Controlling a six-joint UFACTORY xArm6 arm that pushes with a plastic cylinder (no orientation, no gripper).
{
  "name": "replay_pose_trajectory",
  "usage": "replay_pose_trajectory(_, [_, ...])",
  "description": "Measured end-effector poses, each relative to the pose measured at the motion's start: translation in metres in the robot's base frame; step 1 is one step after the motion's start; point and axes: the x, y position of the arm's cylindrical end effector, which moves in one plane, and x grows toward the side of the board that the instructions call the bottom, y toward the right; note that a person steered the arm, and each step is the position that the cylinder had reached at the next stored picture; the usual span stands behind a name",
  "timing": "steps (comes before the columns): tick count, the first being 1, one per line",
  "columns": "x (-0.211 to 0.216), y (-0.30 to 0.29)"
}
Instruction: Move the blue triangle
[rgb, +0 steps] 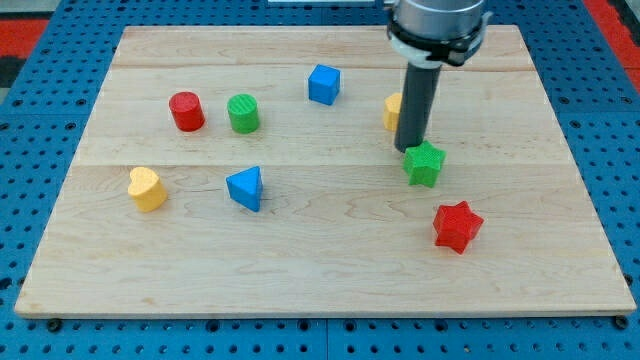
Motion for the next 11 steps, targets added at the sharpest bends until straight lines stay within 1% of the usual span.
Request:
replay_pose_trajectory(1, [0.026, 0.002])
replay_pose_trajectory(2, [0.037, 0.003])
replay_pose_trajectory(3, [0.007, -0.032])
replay_pose_trajectory(4, [-0.013, -0.119])
replay_pose_trajectory(5, [-0.013, -0.181])
replay_pose_trajectory(6, [0.010, -0.200])
replay_pose_trajectory(7, [0.038, -0.232])
replay_pose_trajectory(9, [0.062, -0.194])
replay_pose_trajectory(10, [0.075, -0.186])
replay_pose_trajectory(11, [0.076, -0.142])
